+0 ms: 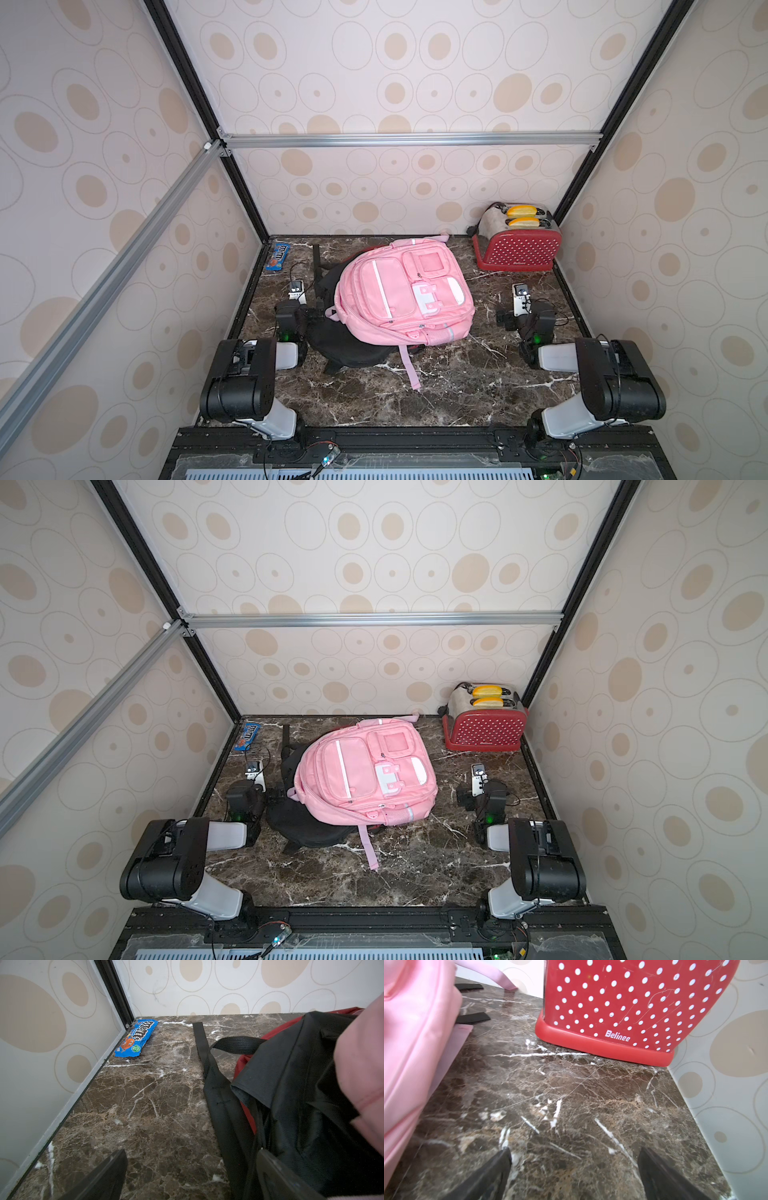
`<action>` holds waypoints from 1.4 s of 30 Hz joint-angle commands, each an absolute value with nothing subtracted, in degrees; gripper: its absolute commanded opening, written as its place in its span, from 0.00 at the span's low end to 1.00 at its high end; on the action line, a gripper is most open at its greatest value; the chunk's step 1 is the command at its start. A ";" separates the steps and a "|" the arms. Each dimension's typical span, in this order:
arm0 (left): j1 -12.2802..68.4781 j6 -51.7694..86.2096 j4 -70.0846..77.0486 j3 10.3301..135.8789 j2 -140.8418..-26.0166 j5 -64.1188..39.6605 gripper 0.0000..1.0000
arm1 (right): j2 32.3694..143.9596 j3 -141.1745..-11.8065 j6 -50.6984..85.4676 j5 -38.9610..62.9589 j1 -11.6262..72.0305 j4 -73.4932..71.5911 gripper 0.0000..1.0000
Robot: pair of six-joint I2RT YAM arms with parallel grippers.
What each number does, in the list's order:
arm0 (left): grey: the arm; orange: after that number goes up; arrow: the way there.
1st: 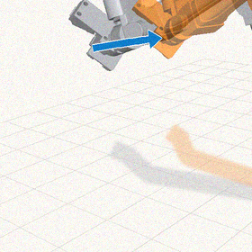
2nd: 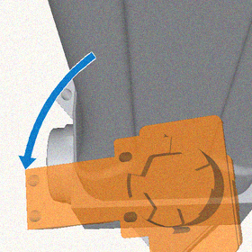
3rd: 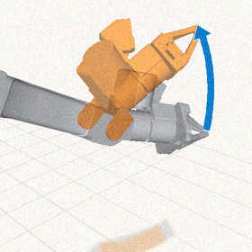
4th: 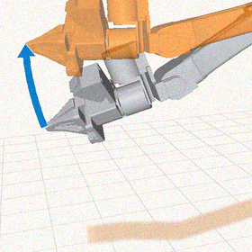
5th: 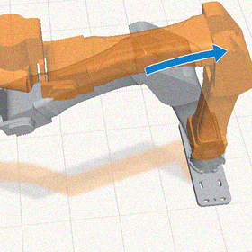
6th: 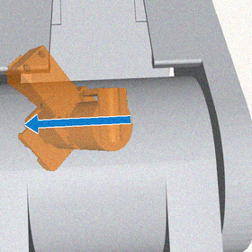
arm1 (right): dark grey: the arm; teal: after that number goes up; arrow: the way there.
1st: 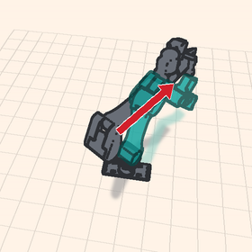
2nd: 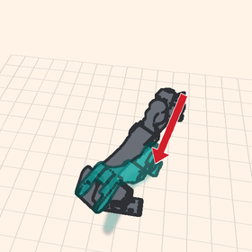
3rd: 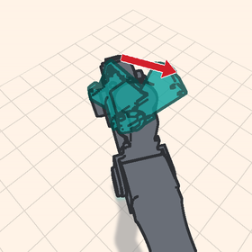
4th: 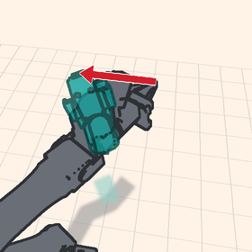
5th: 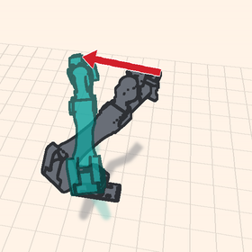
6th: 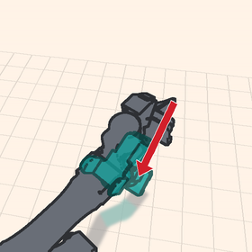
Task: Zip up the backpack
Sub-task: Reset both arms
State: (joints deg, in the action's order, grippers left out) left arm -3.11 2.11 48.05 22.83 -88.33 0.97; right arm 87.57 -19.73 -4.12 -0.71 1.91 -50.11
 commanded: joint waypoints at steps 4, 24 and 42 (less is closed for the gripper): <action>-2.97 1.57 47.64 24.35 -88.09 1.23 0.99 | 87.95 -23.52 -3.76 -1.62 1.56 -46.28 1.00; -2.98 1.51 47.70 24.35 -88.15 1.25 0.99 | 87.82 -23.97 -3.65 -1.32 1.41 -45.03 1.00; -2.95 1.57 47.64 24.35 -88.15 1.23 0.99 | 88.03 -24.36 -3.13 -1.30 1.14 -44.52 1.00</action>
